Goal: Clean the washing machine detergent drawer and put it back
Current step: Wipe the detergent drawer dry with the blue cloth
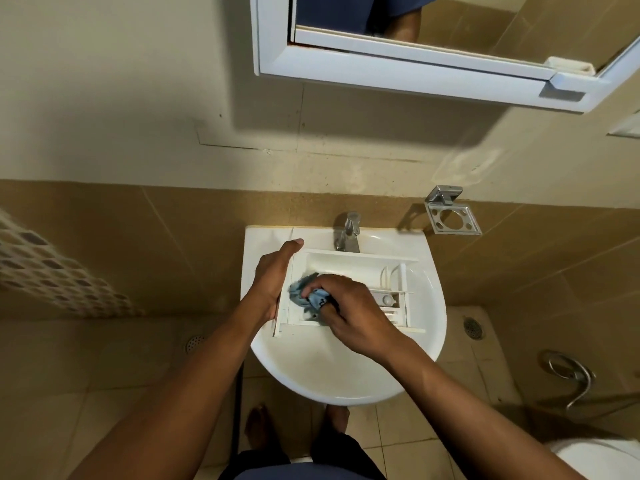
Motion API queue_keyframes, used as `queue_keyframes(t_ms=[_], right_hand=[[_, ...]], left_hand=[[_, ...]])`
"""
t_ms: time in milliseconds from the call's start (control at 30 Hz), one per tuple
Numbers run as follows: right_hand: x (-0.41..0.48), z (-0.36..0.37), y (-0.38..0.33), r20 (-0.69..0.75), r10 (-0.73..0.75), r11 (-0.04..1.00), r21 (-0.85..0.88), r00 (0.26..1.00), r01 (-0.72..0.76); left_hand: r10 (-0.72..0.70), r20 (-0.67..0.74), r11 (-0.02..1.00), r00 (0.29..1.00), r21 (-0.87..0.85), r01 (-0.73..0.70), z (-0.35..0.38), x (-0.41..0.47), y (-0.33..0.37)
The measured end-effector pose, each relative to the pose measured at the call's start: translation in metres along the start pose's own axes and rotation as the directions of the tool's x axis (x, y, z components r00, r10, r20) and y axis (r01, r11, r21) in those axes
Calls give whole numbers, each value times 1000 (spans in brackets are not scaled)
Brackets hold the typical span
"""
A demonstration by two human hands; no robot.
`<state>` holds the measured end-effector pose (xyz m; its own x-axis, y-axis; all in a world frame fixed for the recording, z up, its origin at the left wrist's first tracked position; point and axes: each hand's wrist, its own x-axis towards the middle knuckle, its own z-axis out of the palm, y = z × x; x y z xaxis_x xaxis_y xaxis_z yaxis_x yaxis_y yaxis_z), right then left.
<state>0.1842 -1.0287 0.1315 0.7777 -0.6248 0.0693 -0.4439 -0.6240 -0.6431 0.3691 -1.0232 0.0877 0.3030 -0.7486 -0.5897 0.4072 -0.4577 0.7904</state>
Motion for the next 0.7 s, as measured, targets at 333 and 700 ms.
queue_keyframes(t_ms=[333,700], right_hand=[[-12,-7,22,240,96,847,-529,966,48],[11,-6,-2,50,190,877,-457,980,-147]], left_hand=[[-27,-45,999,999,41,29,-2,-2,-7],[31,-72,1000,997,4,-31,2,0,-6]])
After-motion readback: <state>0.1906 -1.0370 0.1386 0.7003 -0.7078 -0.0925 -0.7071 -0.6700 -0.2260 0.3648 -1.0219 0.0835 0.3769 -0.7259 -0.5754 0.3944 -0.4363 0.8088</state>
